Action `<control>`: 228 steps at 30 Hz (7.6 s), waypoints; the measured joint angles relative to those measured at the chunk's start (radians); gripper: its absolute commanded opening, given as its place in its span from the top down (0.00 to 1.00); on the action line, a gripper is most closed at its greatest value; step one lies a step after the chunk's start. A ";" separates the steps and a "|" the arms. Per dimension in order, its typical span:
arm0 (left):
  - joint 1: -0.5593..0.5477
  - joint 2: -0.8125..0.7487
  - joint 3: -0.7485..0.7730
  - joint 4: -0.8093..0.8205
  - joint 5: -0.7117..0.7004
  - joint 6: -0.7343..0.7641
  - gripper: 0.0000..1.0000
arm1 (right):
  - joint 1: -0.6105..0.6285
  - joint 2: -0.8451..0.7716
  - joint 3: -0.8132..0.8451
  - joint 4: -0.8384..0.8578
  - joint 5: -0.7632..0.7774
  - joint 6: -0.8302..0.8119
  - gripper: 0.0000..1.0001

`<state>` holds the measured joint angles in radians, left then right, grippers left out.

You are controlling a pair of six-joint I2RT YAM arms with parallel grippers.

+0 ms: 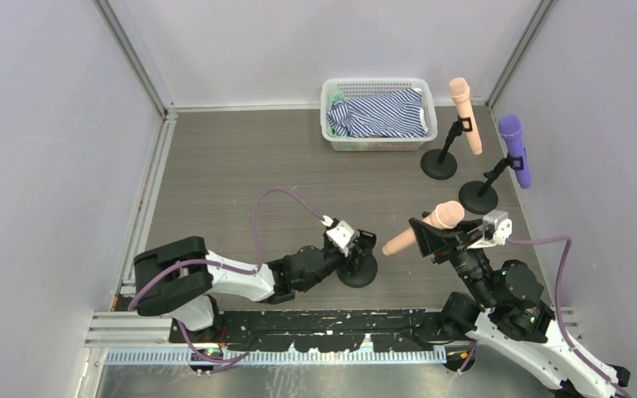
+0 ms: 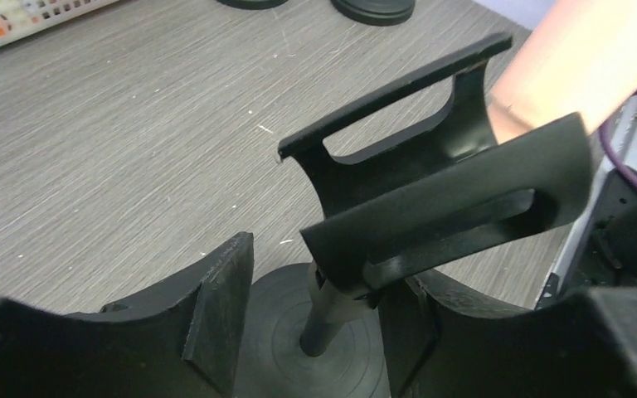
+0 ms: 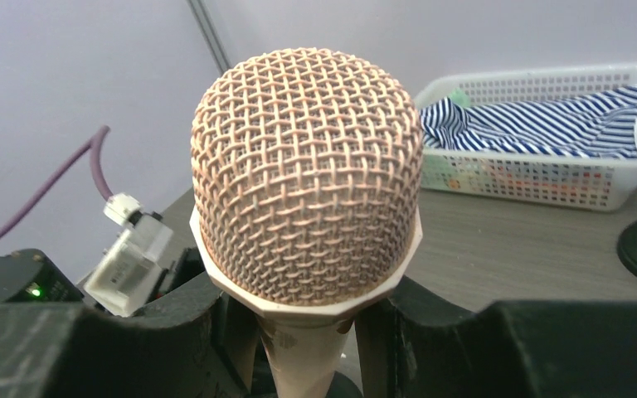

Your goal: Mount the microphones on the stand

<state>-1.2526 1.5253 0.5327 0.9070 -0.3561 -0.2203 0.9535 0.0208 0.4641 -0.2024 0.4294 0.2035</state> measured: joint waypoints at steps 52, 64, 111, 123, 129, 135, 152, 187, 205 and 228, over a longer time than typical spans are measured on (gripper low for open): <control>0.004 0.087 -0.119 0.462 -0.077 0.067 1.00 | 0.000 0.004 0.047 0.146 -0.320 -0.201 0.99; 0.019 0.067 -0.162 0.489 0.019 0.026 1.00 | 0.000 0.242 0.047 0.391 -0.433 -0.193 0.99; 0.030 0.077 -0.163 0.497 0.131 0.038 1.00 | 0.000 0.199 -0.127 0.551 -0.422 -0.171 0.99; 0.048 0.081 -0.163 0.511 0.071 -0.017 1.00 | 0.000 0.299 -0.154 0.677 -0.348 -0.155 0.99; 0.051 0.085 -0.163 0.517 0.068 -0.031 1.00 | 0.000 0.329 -0.155 0.711 -0.340 -0.151 0.99; 0.055 0.087 -0.162 0.518 0.068 -0.036 1.00 | 0.000 0.330 -0.177 0.746 -0.320 -0.139 0.99; 0.073 0.087 -0.161 0.520 0.048 -0.084 1.00 | 0.016 0.351 -0.195 0.769 -0.292 -0.148 0.99; 0.121 0.097 -0.156 0.522 0.079 -0.144 1.00 | 0.035 0.644 -0.146 0.893 -0.221 -0.148 0.99; 0.122 0.098 -0.156 0.513 0.101 -0.145 1.00 | 0.033 0.892 -0.190 1.075 -0.207 -0.116 0.99; 0.098 0.100 -0.156 0.505 0.148 -0.076 1.00 | 0.031 0.853 -0.234 1.075 -0.234 -0.095 0.50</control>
<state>-1.1542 1.6249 0.3763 1.4124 -0.2081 -0.2966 0.9844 0.8742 0.2298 0.8722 0.1955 0.1085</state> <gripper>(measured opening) 0.296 0.447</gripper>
